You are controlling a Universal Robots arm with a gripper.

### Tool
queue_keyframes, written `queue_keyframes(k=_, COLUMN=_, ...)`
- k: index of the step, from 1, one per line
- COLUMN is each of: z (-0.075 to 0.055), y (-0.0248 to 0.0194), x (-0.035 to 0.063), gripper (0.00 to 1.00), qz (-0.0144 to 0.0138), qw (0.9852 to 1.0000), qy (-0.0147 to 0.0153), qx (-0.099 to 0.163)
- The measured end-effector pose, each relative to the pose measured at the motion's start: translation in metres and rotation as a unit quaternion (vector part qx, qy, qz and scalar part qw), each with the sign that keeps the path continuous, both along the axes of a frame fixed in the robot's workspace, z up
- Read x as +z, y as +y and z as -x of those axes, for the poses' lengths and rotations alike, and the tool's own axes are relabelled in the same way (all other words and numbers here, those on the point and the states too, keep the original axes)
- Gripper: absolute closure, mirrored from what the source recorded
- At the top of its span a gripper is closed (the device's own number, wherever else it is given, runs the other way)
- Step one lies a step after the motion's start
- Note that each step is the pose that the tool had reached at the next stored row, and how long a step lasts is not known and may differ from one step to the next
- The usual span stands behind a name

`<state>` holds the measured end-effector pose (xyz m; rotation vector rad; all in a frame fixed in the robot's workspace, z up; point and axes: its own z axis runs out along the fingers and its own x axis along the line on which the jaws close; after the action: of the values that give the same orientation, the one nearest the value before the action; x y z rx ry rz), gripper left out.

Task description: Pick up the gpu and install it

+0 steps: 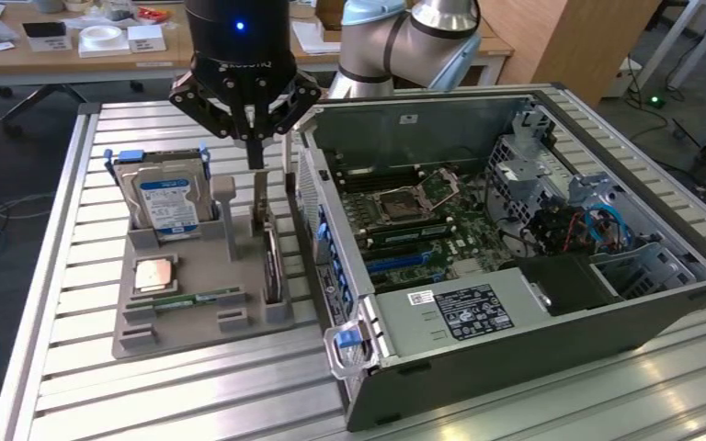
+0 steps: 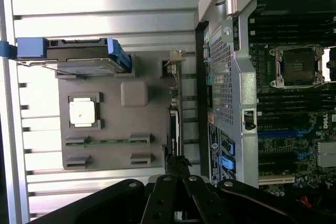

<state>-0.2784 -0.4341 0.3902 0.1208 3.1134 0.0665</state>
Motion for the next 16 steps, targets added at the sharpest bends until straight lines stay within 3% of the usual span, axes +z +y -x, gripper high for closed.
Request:
queue_keyframes(k=9, z=0.0000, y=0.0000, x=0.0000, gripper=0.89, qz=0.0000, qw=1.0000, qy=0.0000, qx=0.000)
queue_keyframes(k=11, z=0.0000, y=0.0000, x=0.0000, gripper=0.83, qz=0.0000, qw=1.0000, qy=0.0000, qx=0.000)
queue_keyframes(k=13, z=0.0000, y=0.0000, x=0.0000, gripper=0.71, qz=0.0000, qw=1.0000, qy=0.0000, qx=0.000)
queue_keyframes(k=16, z=0.0000, y=0.0000, x=0.0000, gripper=0.65, qz=0.0000, qw=1.0000, qy=0.0000, qx=0.000)
